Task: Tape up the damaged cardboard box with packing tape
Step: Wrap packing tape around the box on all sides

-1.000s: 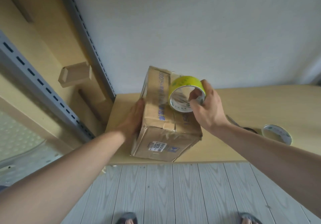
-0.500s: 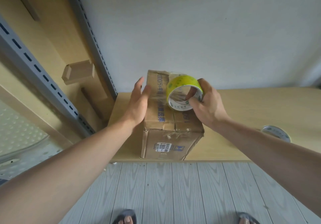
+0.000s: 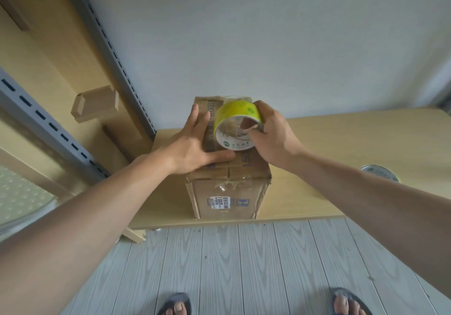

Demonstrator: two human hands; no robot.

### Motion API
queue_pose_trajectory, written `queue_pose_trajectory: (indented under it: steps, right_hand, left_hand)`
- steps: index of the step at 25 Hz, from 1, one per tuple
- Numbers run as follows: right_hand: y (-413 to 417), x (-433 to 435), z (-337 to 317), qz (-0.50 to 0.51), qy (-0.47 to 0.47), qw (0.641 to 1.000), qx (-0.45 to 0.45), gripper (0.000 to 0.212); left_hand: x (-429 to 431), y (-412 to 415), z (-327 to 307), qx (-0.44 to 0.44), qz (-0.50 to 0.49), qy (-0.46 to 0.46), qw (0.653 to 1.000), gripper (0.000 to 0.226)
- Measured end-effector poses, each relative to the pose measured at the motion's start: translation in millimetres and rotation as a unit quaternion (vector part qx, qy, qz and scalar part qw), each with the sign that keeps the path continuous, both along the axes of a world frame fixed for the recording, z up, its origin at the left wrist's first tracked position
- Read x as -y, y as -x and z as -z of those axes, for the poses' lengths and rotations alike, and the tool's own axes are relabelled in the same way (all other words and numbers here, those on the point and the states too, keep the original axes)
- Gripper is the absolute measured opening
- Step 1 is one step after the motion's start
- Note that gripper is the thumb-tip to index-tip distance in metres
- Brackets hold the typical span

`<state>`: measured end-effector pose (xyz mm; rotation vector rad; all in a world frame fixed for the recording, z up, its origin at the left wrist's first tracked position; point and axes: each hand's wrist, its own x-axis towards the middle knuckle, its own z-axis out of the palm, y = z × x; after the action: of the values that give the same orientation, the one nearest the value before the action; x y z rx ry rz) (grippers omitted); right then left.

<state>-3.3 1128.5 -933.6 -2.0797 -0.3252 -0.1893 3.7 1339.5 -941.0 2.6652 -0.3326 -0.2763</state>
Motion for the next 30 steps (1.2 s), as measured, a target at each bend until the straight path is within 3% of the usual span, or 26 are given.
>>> queue_pose_trajectory:
  steps: [4,8,12,15,18,21,23,27,30]
  right_hand:
    - [-3,-12,-9,-0.014,0.045,0.999,0.0,0.031]
    - [-15,6,-34,-0.036,0.183,0.981,0.054,0.03]
    - [-11,73,-47,0.022,0.383,0.922,0.049,0.026]
    - [3,101,-20,-0.013,0.483,0.875,-0.002,0.025]
    - [-2,101,1,-0.026,0.487,0.873,-0.003,0.029]
    - [-8,103,14,-0.009,0.475,0.88,-0.004,0.027]
    - [-3,101,36,-0.01,0.436,0.899,-0.037,0.021]
    - [11,75,80,-0.039,0.293,0.943,-0.154,0.028]
    - [7,67,84,-0.012,0.249,0.955,-0.163,0.038]
  left_hand:
    - [-15,-4,13,0.02,0.018,0.032,0.999,0.127]
    - [-14,3,9,-0.004,0.001,0.021,1.0,0.128]
    - [-14,8,4,-0.002,0.003,0.032,0.999,0.126]
    - [-12,6,8,-0.003,0.02,0.053,0.998,0.137]
    - [-13,3,10,-0.003,0.025,0.057,0.998,0.15]
    - [-13,3,12,-0.014,0.026,0.055,0.998,0.148]
    - [-12,2,11,-0.021,0.019,0.071,0.997,0.133]
    - [8,-8,-2,-0.026,-0.091,0.106,0.99,0.075]
    - [37,-10,0,0.013,-0.176,0.067,0.982,0.064]
